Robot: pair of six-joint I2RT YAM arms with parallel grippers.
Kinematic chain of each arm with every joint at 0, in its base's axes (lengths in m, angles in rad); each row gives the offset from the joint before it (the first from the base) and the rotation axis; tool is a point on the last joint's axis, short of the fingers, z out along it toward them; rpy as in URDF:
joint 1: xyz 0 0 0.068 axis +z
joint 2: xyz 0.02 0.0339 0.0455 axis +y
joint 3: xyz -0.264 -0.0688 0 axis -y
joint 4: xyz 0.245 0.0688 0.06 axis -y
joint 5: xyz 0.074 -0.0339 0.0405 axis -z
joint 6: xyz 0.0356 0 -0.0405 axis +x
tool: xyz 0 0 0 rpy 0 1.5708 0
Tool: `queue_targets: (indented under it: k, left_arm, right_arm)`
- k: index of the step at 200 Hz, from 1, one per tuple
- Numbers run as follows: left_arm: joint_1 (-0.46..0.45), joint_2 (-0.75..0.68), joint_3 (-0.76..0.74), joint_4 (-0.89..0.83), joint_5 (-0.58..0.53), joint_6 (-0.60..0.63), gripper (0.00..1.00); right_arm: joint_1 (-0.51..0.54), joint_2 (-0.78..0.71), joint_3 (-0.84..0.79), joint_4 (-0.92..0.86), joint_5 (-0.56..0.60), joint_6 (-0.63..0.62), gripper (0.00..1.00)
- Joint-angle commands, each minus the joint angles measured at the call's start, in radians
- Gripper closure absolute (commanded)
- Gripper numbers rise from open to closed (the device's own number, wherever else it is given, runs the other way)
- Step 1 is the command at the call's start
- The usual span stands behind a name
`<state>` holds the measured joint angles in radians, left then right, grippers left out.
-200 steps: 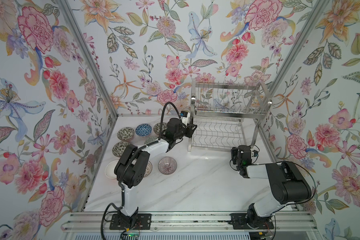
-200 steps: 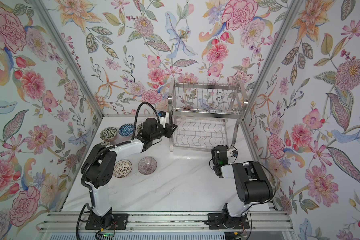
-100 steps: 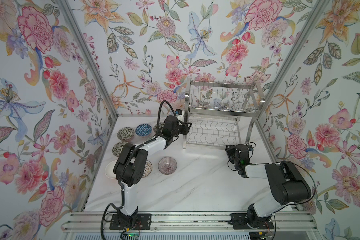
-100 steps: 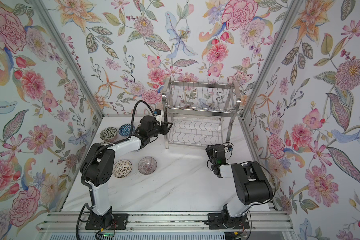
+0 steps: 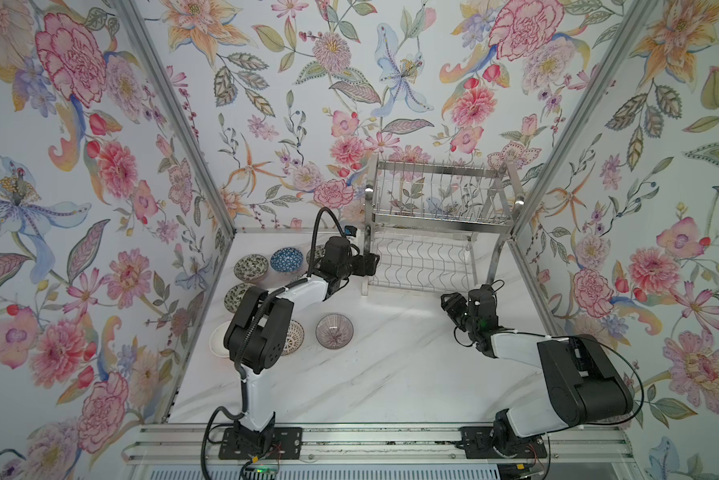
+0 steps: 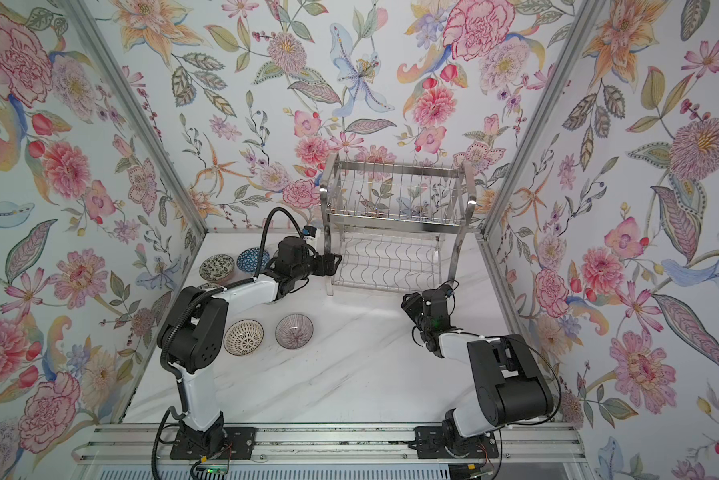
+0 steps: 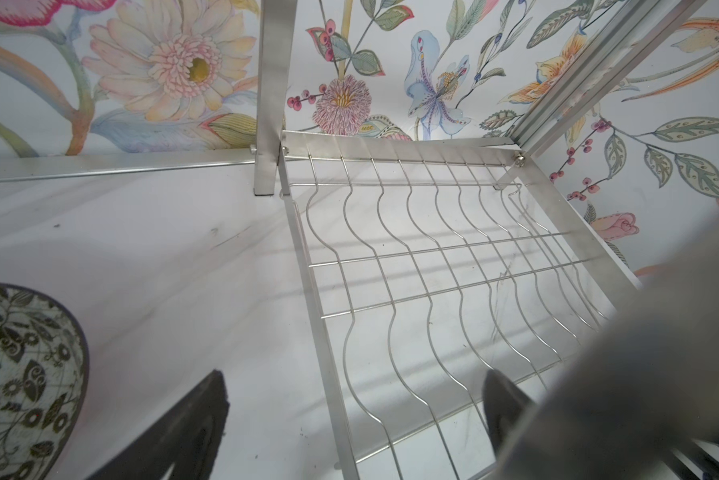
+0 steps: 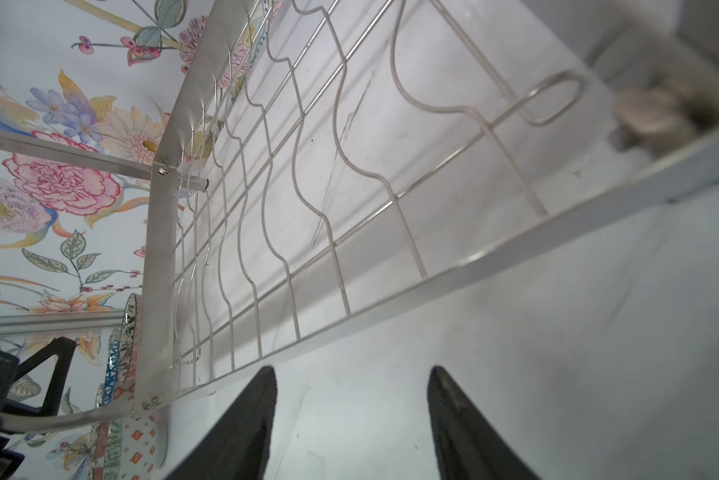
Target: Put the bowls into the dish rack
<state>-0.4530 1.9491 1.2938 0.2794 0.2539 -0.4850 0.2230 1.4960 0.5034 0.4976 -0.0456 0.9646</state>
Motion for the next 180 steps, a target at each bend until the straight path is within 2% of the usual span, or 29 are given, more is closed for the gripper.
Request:
queue_targets:
  k: [1,27,55,115,153,180]
  left_arm:
    - [-0.007,-0.072,-0.032,-0.002,-0.035,0.011,0.01]
    - [-0.007,-0.095,-0.050,-0.001,-0.051,0.017,0.01]
    - [-0.010,-0.096,-0.050,0.003,-0.044,0.014,0.01]
    - [-0.013,-0.143,-0.085,-0.005,-0.076,0.034,0.01]
    - [-0.014,-0.229,-0.155,-0.033,-0.130,0.063,0.01]
    - [-0.016,-0.318,-0.232,-0.049,-0.188,0.081,0.01]
  right_arm:
    - [0.005,-0.046,0.004,-0.056,-0.004,-0.049,0.33]
    - [0.006,-0.105,0.000,-0.109,0.007,-0.085,0.22]
    - [0.006,-0.207,-0.008,-0.206,0.056,-0.149,0.00]
    - [-0.012,-0.412,0.014,-0.409,0.183,-0.290,0.01]
    - [-0.002,-0.407,0.097,-0.514,0.193,-0.368,0.01]
    - [0.034,-0.398,0.122,-0.526,0.223,-0.408,0.01]
